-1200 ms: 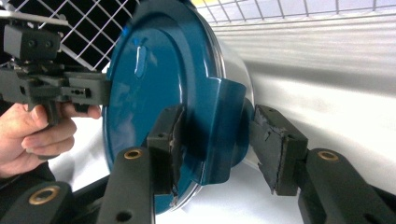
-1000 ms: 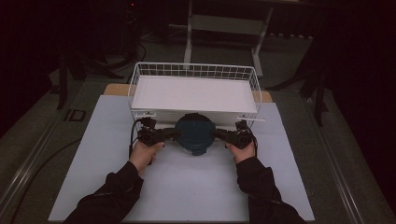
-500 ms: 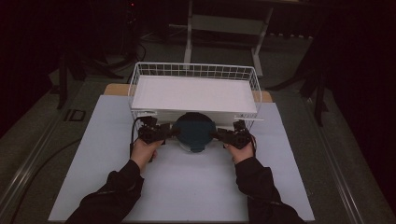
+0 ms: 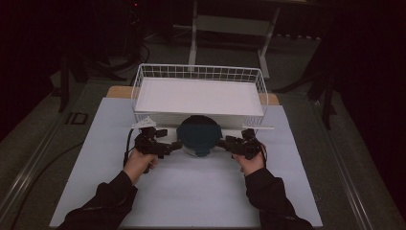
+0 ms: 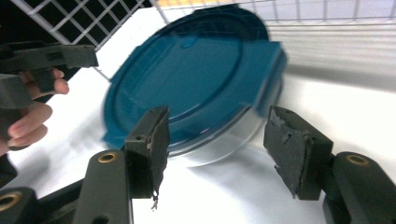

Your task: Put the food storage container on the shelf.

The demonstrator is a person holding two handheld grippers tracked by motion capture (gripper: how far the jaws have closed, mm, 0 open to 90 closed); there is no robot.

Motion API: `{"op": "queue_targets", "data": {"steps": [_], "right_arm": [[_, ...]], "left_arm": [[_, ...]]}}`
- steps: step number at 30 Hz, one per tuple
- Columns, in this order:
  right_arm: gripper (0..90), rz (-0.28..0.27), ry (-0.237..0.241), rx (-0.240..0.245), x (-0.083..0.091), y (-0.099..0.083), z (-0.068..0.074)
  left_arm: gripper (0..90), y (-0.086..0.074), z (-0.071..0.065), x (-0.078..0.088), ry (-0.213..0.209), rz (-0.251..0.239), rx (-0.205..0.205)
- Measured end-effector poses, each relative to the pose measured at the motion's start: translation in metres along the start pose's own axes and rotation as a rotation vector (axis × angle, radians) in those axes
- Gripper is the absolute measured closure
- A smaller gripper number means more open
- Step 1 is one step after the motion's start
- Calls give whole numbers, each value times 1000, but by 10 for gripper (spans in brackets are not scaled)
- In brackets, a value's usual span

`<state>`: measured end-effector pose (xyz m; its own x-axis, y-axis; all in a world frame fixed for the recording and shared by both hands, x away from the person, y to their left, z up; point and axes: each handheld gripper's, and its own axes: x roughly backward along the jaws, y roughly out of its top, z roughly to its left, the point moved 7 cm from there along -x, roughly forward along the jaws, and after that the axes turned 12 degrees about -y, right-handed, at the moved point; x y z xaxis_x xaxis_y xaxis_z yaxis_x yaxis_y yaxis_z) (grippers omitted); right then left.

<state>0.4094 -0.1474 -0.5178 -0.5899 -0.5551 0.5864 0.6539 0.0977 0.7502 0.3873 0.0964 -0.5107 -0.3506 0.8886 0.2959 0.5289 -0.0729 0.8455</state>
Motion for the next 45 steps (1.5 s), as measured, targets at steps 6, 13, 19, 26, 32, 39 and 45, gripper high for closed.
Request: {"op": "queue_targets", "data": {"steps": [6,13,19,26,32,39,45], "right_arm": [[416,-28,-3,37,14,-7,14],[474,-25,38,73,23,-18,33],[512,-10,46,95,21,-28,43],[620,28,51,117,12,-37,52],[835,60,56,158,5,-41,61],[900,55,31,196,-5,-39,65],[900,58,23,205,-14,-38,67]], "left_arm": [[13,-11,-13,5,17,34,-65],[13,-16,-27,13,-7,40,-75],[13,-21,-46,21,-42,42,-79],[13,-35,-59,31,-45,64,-90],[13,-46,-63,39,-45,60,-74],[13,-55,-66,52,-30,69,-104],[13,-63,-64,59,2,82,-141]]}}
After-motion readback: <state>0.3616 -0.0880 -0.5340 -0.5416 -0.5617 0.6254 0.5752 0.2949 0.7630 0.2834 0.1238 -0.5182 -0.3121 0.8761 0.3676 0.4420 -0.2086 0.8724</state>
